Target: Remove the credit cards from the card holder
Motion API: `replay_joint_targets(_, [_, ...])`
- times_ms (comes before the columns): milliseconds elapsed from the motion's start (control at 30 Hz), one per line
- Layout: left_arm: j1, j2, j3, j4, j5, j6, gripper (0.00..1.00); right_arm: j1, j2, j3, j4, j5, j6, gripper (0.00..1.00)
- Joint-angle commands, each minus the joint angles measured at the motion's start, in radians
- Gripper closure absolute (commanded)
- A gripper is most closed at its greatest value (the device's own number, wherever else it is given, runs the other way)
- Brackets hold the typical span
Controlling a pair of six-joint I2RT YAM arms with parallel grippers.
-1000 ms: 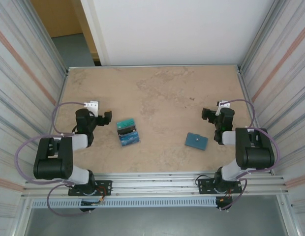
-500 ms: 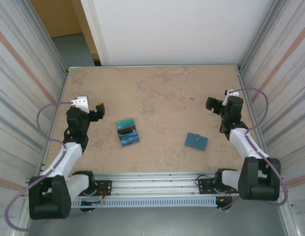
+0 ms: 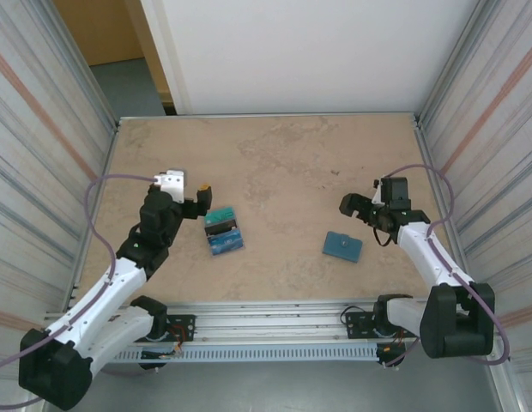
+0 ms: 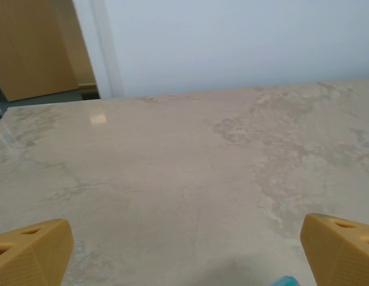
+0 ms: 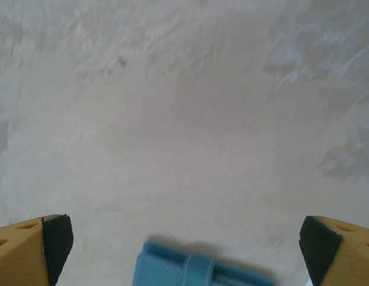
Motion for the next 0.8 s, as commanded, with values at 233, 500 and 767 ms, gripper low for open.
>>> replay_joint_targets(233, [-0.07, 0.035, 0.079, -0.041, -0.029, -0.064, 0.01, 0.028, 0.174, 0.056, -0.104, -0.136, 0.028, 0.01])
replay_joint_targets(500, [-0.071, 0.037, 0.076, -0.027, -0.033, -0.082, 0.01, 0.046, 0.26, 0.055, -0.137, -0.147, 0.03, 0.02])
replay_joint_targets(767, [-0.071, 0.048, 0.088, -0.048, -0.03, -0.098, 0.01, 0.074, 0.227, 0.049, -0.213, -0.147, 0.05, 0.04])
